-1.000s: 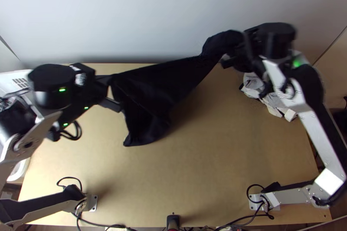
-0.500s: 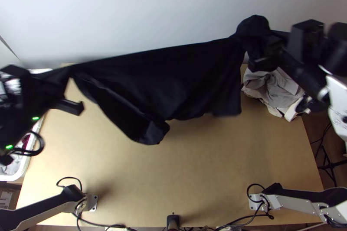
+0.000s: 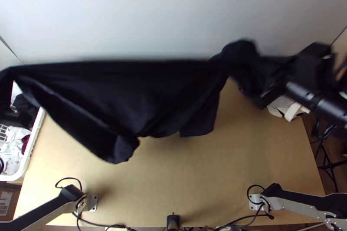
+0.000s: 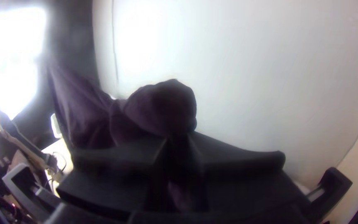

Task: Fold the t-shirt

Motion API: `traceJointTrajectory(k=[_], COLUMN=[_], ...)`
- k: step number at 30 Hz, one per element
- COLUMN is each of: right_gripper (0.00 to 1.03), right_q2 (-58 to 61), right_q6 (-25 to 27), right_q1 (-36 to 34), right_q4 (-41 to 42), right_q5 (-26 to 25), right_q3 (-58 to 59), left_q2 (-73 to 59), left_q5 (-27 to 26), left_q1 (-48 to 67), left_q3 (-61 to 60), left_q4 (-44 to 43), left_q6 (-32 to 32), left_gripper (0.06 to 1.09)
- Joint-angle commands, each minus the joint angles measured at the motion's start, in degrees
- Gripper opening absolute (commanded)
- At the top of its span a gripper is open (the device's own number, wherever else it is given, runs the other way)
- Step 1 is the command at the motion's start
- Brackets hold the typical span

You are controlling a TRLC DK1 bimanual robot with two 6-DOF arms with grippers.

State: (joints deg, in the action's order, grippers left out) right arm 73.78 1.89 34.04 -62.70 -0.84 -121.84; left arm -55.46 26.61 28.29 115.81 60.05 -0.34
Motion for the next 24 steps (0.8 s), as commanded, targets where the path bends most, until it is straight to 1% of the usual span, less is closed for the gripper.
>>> traceJointTrajectory(k=[1, 4, 7, 9, 13, 18, 21, 24], right_gripper=[0.03, 0.03, 0.03, 0.03, 0.03, 0.03, 0.03, 0.03], right_q2=[-4.1, -6.7, -7.8, -7.9, -6.8, -4.1, 0.0, 4.8], right_q6=[-1.6, -0.9, -0.7, -0.1, 0.6, 0.7, 0.7, 0.8], right_q1=[3.2, 4.8, 6.1, 7.9, 8.7, 6.6, 4.7, 3.6], right_q4=[-5.2, -5.2, -5.2, -5.2, -3.5, 7.7, 14.5, 19.5], right_q5=[11.4, 14.8, 18.3, 18.9, 18.9, 18.9, 18.9, 18.9], right_q3=[13.1, 22.6, 28.9, 32.3, 39.0, 48.6, 53.3, 57.2], left_q2=[4.7, 6.3, 8.0, 9.3, 10.4, 10.3, 10.2, 9.9], left_q5=[-3.8, -7.1, -9.9, -11.2, -12.6, -12.6, -13.0, -13.0], left_q1=[-1.0, -1.0, -0.6, 0.0, 2.2, 4.8, 4.9, 5.1], left_q3=[-9.5, -16.7, -23.5, -28.7, -36.5, -43.2, -46.7, -47.9], left_q4=[2.2, 2.1, 1.2, -0.1, -1.5, -4.4, -6.4, -6.8], left_q6=[-1.4, -2.6, -4.0, -4.1, -6.5, -8.5, -8.5, -8.4], left_gripper=[0.09, 0.09, 0.09, 0.09, 0.09, 0.09, 0.09, 0.09])
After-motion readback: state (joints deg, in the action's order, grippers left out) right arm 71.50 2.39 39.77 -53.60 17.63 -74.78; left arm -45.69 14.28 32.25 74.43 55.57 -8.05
